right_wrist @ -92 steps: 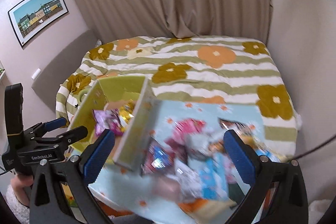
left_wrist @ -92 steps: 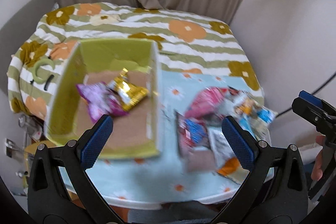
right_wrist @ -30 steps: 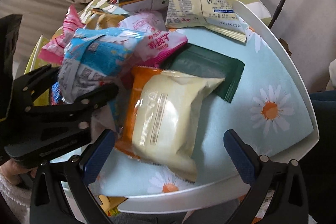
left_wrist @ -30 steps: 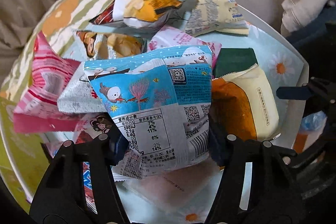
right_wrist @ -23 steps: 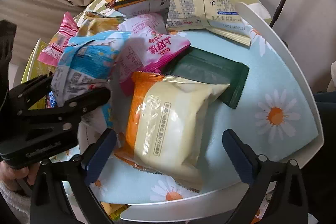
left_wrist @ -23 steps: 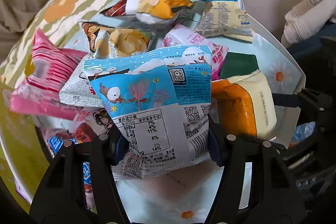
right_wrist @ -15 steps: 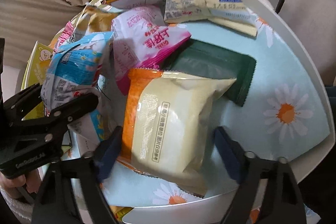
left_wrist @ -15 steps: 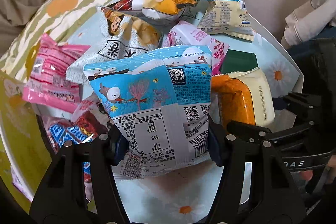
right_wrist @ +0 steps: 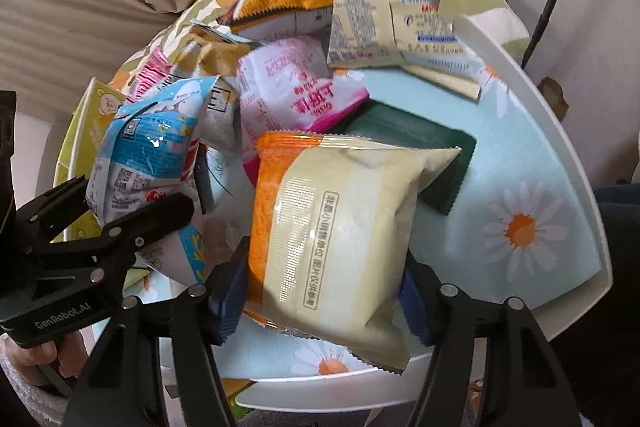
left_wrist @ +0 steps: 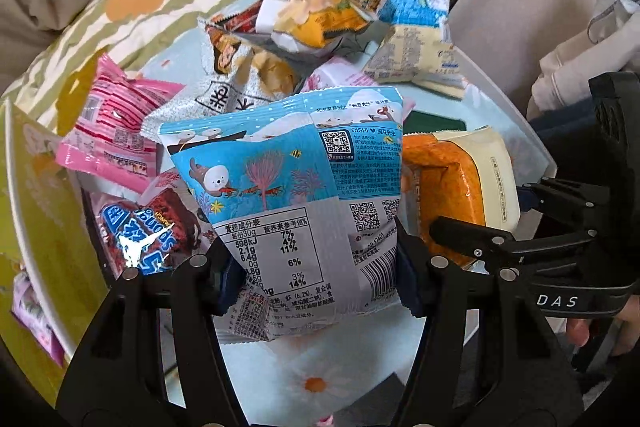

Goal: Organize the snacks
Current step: 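Grasp the blue-white packet with the left tool while the right tool grasps the cream-orange packet, then drop the blue-white packet into the green box while the right tool drops the cream-orange packet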

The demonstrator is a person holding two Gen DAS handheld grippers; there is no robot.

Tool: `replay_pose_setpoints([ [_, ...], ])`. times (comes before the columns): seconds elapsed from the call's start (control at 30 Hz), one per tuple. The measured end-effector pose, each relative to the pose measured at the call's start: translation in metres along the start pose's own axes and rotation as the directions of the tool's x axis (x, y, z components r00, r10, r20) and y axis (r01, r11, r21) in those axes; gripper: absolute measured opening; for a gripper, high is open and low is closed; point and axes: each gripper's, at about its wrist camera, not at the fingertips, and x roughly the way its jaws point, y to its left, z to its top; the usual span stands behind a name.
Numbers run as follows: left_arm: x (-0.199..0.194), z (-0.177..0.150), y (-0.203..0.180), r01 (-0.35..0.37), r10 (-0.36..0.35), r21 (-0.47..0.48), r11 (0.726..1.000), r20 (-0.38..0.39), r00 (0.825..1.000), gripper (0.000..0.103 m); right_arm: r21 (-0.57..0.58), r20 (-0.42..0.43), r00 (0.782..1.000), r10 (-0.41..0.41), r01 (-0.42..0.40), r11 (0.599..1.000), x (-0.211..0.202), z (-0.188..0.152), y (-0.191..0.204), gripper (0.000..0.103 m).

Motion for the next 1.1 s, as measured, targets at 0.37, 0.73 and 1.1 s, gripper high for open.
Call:
replay_pose_setpoints([
  [0.37,-0.062,0.003,-0.011,-0.043,0.066,-0.182,0.982,0.122,0.990,0.058,-0.216,0.079,0.996,0.034,-0.016,0.976,-0.061,0.013,0.013,0.061],
  [0.73,-0.150,-0.036,0.026,-0.130,0.266,-0.471,0.873,0.234,0.935,0.058,-0.505,0.099,0.979,0.177,-0.104,0.857,-0.110,0.042,0.086,0.061],
  [1.1,-0.192,-0.112,0.136,-0.171,0.380,-0.647,0.743,0.197,0.904,0.058,-0.678,0.054,0.968,0.245,-0.144,0.721,-0.100,0.031,0.209,0.061],
])
